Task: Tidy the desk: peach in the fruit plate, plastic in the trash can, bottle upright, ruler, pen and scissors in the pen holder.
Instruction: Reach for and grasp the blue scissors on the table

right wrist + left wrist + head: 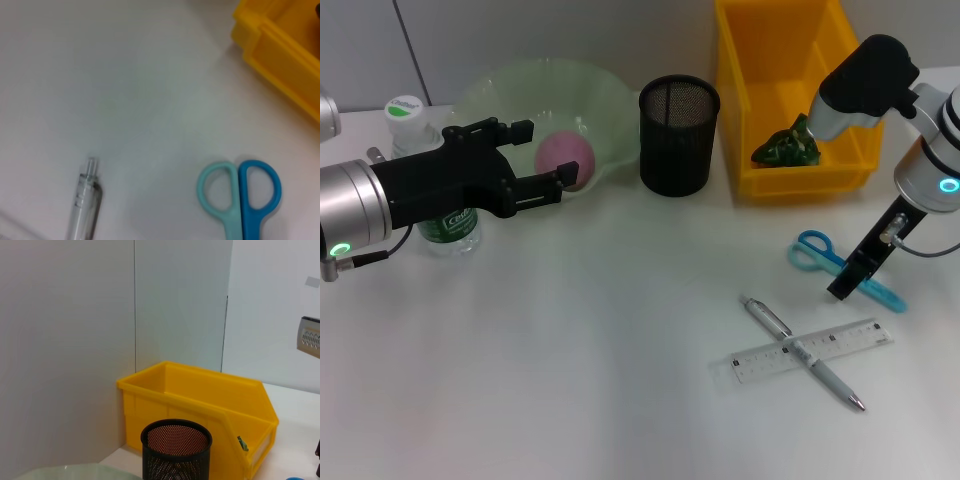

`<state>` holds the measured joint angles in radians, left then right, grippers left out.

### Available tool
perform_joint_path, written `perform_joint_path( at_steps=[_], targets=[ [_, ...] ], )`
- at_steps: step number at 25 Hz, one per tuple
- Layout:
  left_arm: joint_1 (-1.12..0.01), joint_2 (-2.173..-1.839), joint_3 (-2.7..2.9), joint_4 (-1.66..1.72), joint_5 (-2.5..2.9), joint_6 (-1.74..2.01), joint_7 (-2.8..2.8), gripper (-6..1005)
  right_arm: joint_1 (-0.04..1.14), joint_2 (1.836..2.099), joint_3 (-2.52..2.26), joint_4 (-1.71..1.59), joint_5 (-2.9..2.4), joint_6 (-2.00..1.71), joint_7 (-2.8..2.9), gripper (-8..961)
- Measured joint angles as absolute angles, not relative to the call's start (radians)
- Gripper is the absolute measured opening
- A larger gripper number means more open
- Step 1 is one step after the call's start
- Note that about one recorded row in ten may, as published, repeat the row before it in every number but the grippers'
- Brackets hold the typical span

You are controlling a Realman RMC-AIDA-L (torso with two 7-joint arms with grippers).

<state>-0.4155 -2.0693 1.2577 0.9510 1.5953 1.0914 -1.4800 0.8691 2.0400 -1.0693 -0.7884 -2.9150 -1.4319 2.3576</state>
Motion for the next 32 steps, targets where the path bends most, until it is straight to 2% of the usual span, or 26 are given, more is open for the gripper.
perform_joint_path(
  at_steps=[18, 23, 32],
  targets=[
    [-0.416, -2.069, 1.258, 0.951, 1.595, 1.095, -1.479, 802, 0.871, 2.04, -1.069, -0.778, -2.914, -1.427, 2.358, 617],
    [-0.416, -2.069, 1.258, 0.951, 1.595, 1.096, -1.479, 802, 0.871, 2.04, -1.072, -0.778, -2.916, -1.422, 2.362, 537],
    [-0.416, -2.069, 1.258, 0.95, 1.595, 1.092, -1.479, 802, 0.871, 2.04, -1.068, -0.778, -2.918, -1.419, 2.363, 526]
  ],
)
